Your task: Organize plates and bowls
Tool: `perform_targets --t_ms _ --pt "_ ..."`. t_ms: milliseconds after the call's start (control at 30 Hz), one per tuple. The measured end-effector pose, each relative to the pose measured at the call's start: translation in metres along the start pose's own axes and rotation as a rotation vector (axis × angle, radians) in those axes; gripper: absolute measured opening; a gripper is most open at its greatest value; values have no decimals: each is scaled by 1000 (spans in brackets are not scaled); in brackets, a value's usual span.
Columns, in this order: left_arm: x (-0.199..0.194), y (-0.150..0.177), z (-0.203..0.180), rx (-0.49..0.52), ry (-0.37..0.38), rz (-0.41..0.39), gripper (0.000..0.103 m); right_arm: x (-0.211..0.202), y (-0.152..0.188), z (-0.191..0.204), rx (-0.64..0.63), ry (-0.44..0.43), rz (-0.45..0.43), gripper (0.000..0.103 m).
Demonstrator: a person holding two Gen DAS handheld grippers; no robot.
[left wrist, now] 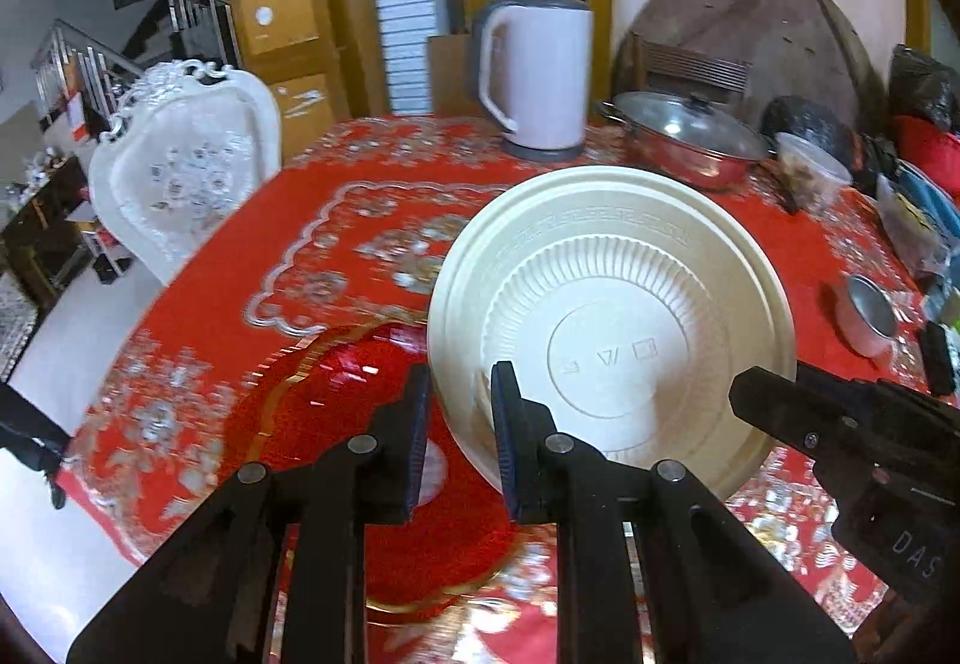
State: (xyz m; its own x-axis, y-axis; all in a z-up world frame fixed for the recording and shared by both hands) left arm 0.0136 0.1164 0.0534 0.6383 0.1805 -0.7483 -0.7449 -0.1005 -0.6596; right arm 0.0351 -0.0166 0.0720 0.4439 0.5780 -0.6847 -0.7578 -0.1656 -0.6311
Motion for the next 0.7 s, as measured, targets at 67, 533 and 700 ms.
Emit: perform_targets --t_ms 67,533,700 --pt "0 -1 12 4 -22 -4 16 6 0 9 -11 -13 10 28" --pt "17 25 69 -2 -77 79 16 55 22 49 -79 -80 146 33" --pt "28 32 72 -2 -86 109 16 60 29 53 -76 -93 170 35"
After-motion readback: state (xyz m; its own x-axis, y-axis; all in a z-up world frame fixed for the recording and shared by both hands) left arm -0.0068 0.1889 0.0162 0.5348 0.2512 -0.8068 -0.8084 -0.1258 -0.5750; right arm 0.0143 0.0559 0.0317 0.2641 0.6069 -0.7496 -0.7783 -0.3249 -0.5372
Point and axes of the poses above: each gripper's, at about its wrist camera, not at the fingertips, and x roughly the way its jaws point, z to its left, y to its underside, the point moved 5 cm from there along x, roughly the way its jaws point, and after that the axes turned 5 degrees about z, right-handed, at the moved point
